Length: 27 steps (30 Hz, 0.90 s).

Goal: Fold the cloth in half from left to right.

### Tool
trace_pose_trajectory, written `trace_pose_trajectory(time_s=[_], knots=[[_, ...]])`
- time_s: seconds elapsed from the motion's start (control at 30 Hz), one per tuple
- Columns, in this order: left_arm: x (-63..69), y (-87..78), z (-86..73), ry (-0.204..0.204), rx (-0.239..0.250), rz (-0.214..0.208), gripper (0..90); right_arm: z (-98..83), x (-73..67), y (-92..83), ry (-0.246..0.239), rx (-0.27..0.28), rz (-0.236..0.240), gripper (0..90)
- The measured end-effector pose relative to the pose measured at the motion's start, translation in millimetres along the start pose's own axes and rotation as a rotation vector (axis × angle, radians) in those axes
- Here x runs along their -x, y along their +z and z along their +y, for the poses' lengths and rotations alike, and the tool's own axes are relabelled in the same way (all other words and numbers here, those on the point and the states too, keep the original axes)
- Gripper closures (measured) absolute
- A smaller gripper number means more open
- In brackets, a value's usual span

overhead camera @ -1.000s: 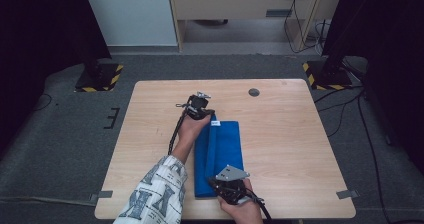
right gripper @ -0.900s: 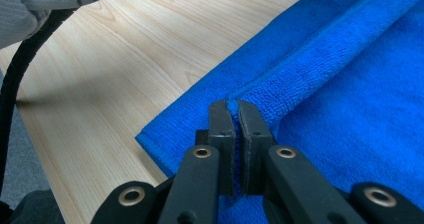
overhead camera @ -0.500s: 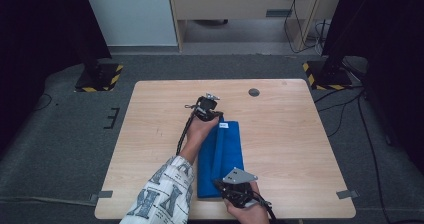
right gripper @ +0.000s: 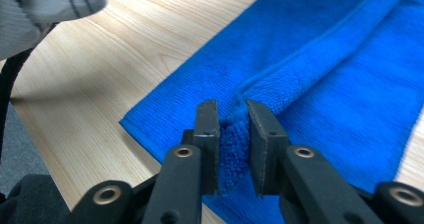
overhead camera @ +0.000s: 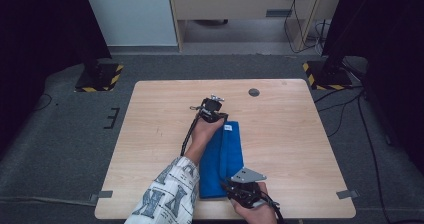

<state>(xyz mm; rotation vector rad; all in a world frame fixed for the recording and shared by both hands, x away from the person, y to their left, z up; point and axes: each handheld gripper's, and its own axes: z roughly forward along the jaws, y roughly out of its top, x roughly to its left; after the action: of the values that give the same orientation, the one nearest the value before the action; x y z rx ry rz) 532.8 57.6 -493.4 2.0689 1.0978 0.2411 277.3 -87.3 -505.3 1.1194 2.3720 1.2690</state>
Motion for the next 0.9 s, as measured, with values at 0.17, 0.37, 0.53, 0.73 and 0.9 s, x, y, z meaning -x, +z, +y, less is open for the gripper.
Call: trace_pose_trajectory(time_s=[0.17,0.37,0.53,0.73,0.9], knots=[[3.4,-1.2,2.4,0.002,0.002,-0.018,88.4,-1.7,4.9,-7.3,0.007,-0.006,-0.011,77.3],[10.1,1.1,5.9,0.001,0.011,-0.029,88.9,-3.8,8.6,-12.5,0.005,-0.007,-0.010,83.1],[13.8,4.8,5.8,-0.004,0.013,-0.024,86.4,-6.1,8.2,-9.7,0.015,-0.027,0.006,73.1],[12.7,-1.3,7.8,0.005,0.076,0.011,43.9,-7.7,18.0,-12.1,0.032,-0.045,-0.111,29.5],[7.3,-17.8,8.6,-0.003,0.107,-0.021,31.6,-8.0,27.5,-12.2,0.040,-0.043,-0.133,22.6]])
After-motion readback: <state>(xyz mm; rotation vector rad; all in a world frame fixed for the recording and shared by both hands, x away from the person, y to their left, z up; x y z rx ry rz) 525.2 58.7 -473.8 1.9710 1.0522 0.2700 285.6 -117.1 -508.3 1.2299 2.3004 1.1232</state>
